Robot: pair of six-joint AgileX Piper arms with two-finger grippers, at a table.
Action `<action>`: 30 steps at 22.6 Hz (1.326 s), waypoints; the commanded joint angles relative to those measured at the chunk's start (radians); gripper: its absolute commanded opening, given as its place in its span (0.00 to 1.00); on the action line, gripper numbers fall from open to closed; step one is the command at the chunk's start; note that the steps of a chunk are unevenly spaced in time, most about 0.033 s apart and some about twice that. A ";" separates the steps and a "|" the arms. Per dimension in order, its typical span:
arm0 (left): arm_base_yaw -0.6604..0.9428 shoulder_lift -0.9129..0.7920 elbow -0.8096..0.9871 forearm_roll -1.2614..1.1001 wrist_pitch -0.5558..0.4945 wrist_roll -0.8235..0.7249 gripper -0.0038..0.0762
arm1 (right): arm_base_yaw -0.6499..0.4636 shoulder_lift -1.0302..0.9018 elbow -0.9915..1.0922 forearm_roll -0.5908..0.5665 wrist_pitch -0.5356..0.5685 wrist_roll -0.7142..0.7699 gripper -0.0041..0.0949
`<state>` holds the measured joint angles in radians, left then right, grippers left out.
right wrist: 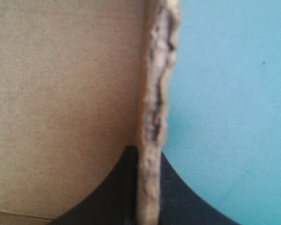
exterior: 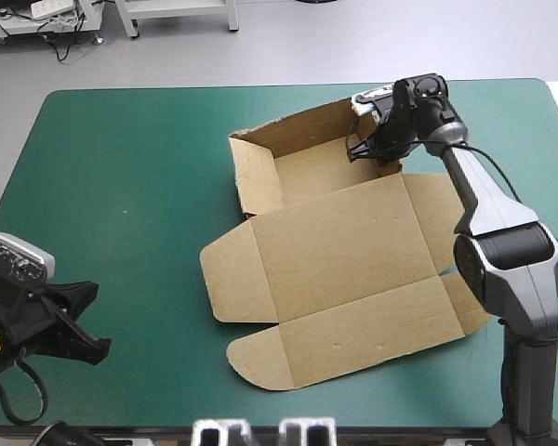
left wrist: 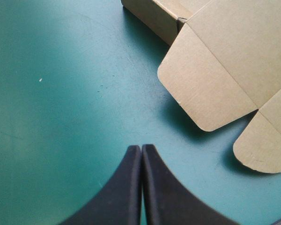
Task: Fold the box
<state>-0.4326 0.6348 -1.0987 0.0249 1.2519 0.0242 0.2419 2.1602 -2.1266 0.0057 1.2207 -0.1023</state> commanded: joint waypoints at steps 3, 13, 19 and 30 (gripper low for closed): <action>-0.005 0.007 -0.021 0.003 0.040 0.006 0.03 | -0.099 -0.133 -0.104 -0.157 0.035 -0.013 0.02; -0.005 0.007 -0.021 0.038 0.039 0.013 0.03 | -0.513 -0.144 -0.104 -0.130 0.035 -0.033 0.02; -0.005 0.007 -0.021 0.028 0.022 0.004 0.03 | -0.614 -0.114 -0.095 -0.063 0.035 -0.036 0.02; -0.005 0.007 -0.021 0.040 -0.015 0.002 0.03 | -0.645 -0.112 -0.075 -0.096 0.035 -0.059 0.42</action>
<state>-0.4326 0.6348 -1.0979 0.0594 1.2519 0.0344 -0.3883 2.1146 -2.1785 -0.0876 1.2464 -0.1540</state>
